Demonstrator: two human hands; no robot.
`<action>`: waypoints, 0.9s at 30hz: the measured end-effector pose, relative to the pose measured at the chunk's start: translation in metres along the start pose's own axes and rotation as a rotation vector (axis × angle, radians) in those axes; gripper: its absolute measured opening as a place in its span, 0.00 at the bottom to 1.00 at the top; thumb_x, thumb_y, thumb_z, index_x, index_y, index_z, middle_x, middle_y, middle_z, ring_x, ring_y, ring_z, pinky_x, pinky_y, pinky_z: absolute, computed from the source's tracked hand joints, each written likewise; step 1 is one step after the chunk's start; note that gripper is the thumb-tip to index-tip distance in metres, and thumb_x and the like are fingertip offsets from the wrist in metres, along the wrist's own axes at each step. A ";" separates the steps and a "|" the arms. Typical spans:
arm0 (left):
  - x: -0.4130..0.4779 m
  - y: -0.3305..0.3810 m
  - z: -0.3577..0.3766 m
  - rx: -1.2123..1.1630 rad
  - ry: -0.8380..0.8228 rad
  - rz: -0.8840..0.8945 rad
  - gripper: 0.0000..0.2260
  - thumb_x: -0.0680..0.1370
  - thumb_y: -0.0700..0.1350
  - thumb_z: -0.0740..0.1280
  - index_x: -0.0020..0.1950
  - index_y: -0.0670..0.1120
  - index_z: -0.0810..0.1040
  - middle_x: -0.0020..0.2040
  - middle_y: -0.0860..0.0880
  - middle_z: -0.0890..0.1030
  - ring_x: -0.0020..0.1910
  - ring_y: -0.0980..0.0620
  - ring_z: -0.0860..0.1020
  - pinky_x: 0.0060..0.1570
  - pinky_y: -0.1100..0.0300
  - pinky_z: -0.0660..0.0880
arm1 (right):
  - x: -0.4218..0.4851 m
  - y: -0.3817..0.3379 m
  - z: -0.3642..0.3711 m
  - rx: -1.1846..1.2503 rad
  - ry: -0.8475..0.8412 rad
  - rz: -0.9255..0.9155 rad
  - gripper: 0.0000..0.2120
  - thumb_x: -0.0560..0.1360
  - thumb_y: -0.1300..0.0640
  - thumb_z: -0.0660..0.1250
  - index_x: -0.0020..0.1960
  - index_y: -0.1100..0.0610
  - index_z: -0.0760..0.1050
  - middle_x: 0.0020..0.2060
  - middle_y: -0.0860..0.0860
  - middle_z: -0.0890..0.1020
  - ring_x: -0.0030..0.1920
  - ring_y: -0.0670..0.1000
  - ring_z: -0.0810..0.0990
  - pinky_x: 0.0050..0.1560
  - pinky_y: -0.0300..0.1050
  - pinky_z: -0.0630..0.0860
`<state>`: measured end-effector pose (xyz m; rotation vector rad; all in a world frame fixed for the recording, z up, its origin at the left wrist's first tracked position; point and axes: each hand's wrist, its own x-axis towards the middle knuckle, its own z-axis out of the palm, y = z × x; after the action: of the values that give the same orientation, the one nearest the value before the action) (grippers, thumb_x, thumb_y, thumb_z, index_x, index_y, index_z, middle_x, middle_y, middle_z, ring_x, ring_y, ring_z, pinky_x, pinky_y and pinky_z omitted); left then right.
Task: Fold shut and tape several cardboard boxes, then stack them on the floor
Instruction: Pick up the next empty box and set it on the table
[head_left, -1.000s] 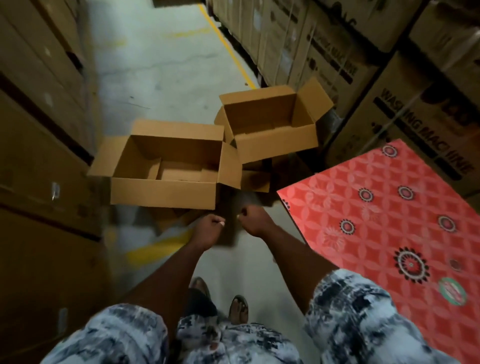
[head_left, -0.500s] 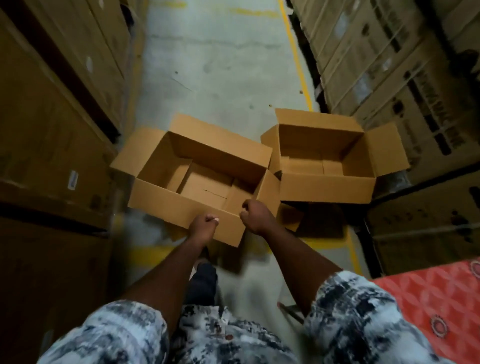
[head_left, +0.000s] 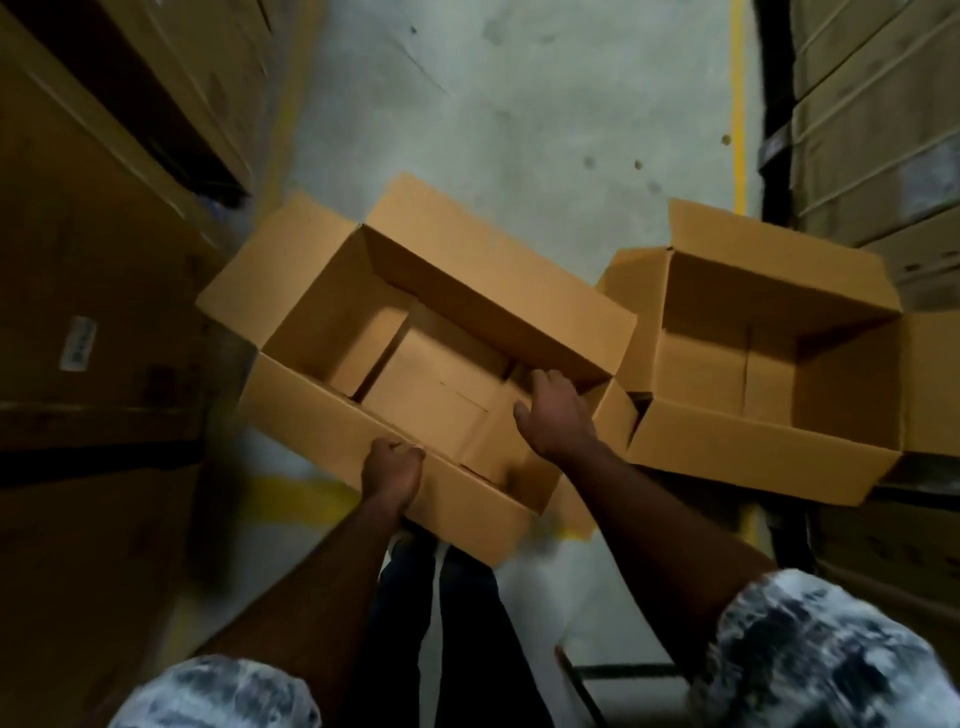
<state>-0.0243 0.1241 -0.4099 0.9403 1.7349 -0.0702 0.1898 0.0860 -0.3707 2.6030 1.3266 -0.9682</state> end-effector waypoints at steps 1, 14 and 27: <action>0.013 0.001 0.009 -0.019 0.030 -0.029 0.21 0.80 0.48 0.69 0.71 0.42 0.71 0.68 0.40 0.74 0.64 0.39 0.74 0.61 0.51 0.73 | 0.020 0.006 0.002 -0.017 -0.012 -0.004 0.20 0.82 0.48 0.62 0.69 0.56 0.68 0.65 0.55 0.73 0.65 0.57 0.72 0.65 0.56 0.71; 0.127 -0.017 0.095 -0.171 0.308 -0.295 0.49 0.78 0.38 0.70 0.81 0.51 0.32 0.75 0.36 0.66 0.65 0.33 0.75 0.61 0.43 0.75 | 0.209 0.061 0.048 -0.204 0.034 -0.148 0.39 0.78 0.48 0.70 0.80 0.57 0.53 0.81 0.59 0.53 0.80 0.63 0.55 0.75 0.61 0.62; 0.153 -0.035 0.038 -0.064 0.402 -0.002 0.32 0.80 0.37 0.63 0.80 0.56 0.55 0.67 0.41 0.77 0.64 0.37 0.76 0.64 0.42 0.74 | 0.198 0.040 0.095 0.077 -0.090 -0.063 0.24 0.80 0.59 0.61 0.76 0.51 0.66 0.61 0.58 0.76 0.59 0.62 0.77 0.57 0.52 0.74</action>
<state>-0.0285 0.1662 -0.5660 0.9508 2.0926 0.1839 0.2568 0.1708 -0.5666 2.5520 1.3842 -1.1543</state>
